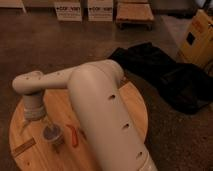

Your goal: Pick up the ceramic cup

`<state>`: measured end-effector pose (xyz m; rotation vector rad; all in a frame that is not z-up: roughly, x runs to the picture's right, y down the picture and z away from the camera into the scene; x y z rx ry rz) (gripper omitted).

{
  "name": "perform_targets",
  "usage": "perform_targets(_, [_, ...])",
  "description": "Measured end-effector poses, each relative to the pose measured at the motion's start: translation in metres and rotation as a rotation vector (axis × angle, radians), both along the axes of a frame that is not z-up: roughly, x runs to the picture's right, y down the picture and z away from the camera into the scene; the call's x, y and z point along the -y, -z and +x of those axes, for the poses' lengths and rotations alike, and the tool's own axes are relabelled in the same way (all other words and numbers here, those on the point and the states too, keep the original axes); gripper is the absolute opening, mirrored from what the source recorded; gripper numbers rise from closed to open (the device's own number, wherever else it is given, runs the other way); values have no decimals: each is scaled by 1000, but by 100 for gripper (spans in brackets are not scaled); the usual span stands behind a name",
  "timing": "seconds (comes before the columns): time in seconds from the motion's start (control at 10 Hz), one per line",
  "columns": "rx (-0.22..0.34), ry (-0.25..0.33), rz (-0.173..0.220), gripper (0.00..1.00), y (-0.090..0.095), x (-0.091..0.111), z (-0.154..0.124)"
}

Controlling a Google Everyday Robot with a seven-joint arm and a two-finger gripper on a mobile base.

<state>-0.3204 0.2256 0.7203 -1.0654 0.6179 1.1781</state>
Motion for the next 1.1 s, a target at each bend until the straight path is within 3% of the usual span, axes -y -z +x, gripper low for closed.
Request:
perform_targets(0.3, [87, -39, -23, 80, -16, -21, 11])
perform_targets(0.6, [95, 3, -45, 80, -19, -16, -5])
perform_targets(0.9, [64, 40, -107, 78, -48, -32, -10])
perform_targets(1.1, [75, 47, -84, 52, -50, -33, -10])
